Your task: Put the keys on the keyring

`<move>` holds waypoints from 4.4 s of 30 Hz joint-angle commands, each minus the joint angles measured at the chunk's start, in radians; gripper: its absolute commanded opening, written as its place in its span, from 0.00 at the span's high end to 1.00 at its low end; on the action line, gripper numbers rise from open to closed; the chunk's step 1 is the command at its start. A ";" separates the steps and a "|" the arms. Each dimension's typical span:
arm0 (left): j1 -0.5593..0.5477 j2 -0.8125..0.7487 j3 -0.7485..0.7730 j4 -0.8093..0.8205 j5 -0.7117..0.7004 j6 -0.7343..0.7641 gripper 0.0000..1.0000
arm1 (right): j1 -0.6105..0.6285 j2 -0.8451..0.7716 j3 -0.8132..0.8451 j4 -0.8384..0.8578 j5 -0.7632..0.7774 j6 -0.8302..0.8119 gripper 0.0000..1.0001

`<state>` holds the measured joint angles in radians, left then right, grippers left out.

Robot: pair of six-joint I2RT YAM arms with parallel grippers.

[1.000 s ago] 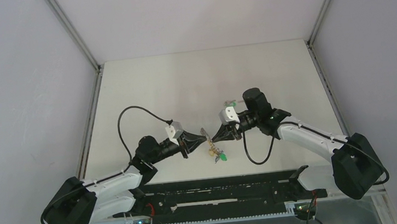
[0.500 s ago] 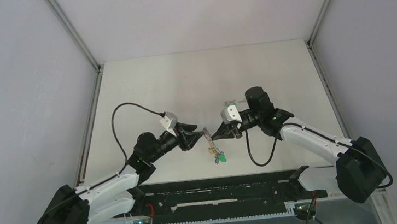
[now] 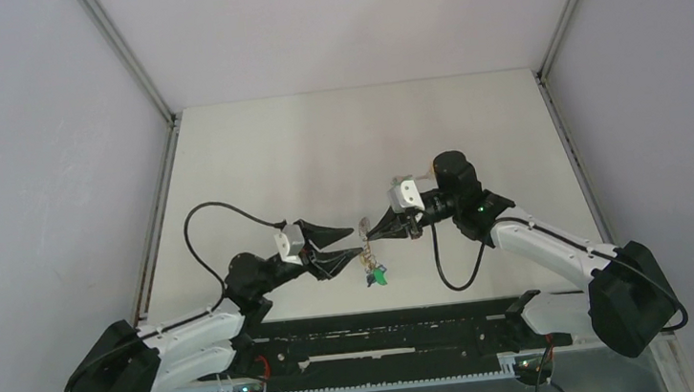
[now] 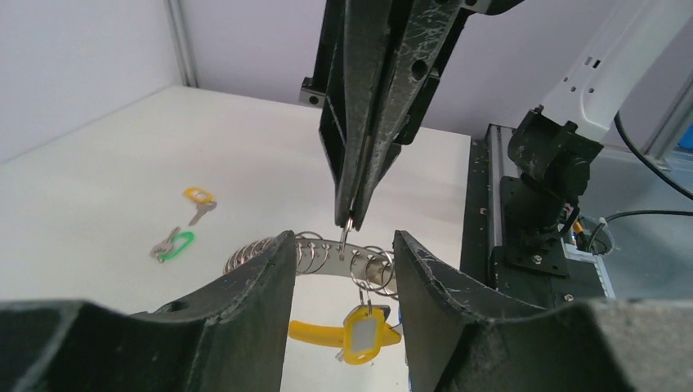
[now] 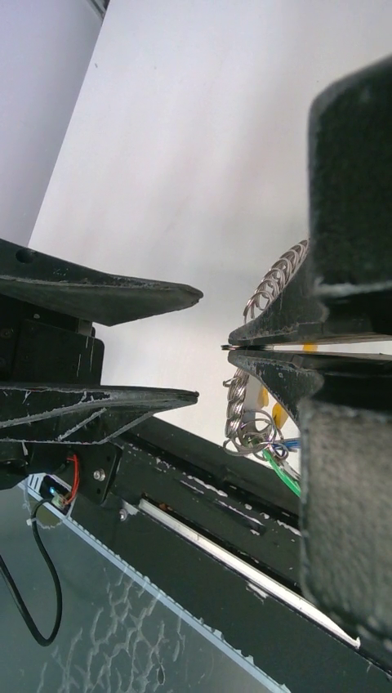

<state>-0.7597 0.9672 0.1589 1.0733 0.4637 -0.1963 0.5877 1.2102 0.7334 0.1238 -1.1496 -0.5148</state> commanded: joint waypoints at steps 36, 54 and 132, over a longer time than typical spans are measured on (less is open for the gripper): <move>-0.028 0.156 0.073 0.173 0.063 0.038 0.72 | 0.014 -0.046 0.003 0.057 -0.043 0.016 1.00; -0.034 0.011 0.120 -0.172 -0.087 0.049 1.00 | 0.014 -0.045 0.003 -0.008 -0.002 -0.005 1.00; -0.109 -0.376 0.400 -1.026 -0.187 0.218 0.49 | 0.107 -0.008 -0.128 0.714 0.167 0.454 1.00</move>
<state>-0.8658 0.5987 0.5858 -0.1627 0.2440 0.0364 0.6994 1.2434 0.6083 0.7193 -1.0119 -0.1219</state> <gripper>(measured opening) 0.506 0.003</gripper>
